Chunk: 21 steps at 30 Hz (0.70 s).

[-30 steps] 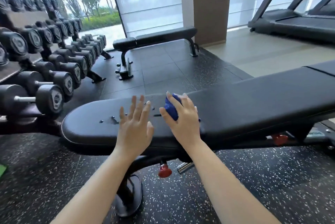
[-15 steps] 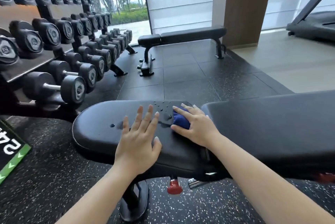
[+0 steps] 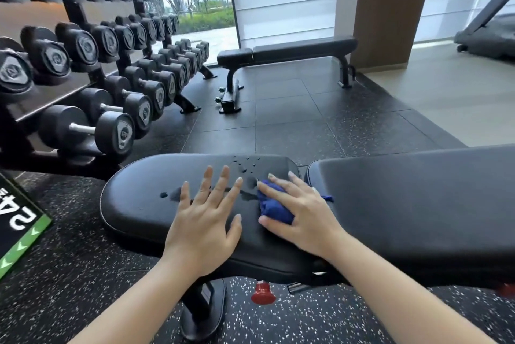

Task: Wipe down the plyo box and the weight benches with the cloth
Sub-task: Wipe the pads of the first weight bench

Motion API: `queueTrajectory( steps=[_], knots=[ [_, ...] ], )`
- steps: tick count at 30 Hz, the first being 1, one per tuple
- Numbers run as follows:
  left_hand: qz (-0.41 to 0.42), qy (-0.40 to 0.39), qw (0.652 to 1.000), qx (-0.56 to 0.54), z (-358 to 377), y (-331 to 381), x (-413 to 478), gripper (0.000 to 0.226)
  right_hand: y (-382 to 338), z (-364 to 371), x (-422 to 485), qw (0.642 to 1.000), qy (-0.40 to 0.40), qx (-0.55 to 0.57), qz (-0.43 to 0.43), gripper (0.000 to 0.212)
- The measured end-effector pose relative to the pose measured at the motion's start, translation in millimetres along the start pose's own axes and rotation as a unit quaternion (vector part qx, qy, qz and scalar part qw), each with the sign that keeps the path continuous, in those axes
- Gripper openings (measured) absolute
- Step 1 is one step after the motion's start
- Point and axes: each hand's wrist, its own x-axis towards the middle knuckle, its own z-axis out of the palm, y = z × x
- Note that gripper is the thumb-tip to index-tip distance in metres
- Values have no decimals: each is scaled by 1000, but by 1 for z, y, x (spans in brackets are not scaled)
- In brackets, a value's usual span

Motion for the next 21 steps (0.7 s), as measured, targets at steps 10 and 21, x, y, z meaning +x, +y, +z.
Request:
queueTrajectory(
  steps=[10,21],
  knots=[
    [-11,-20,1000,14,0,1,3,59,28,3,35,998,-13,25,60,69],
    [-14,-18,1000,11,-3,3,3,59,10,3,13,996,-6,41,80,70]
  ],
)
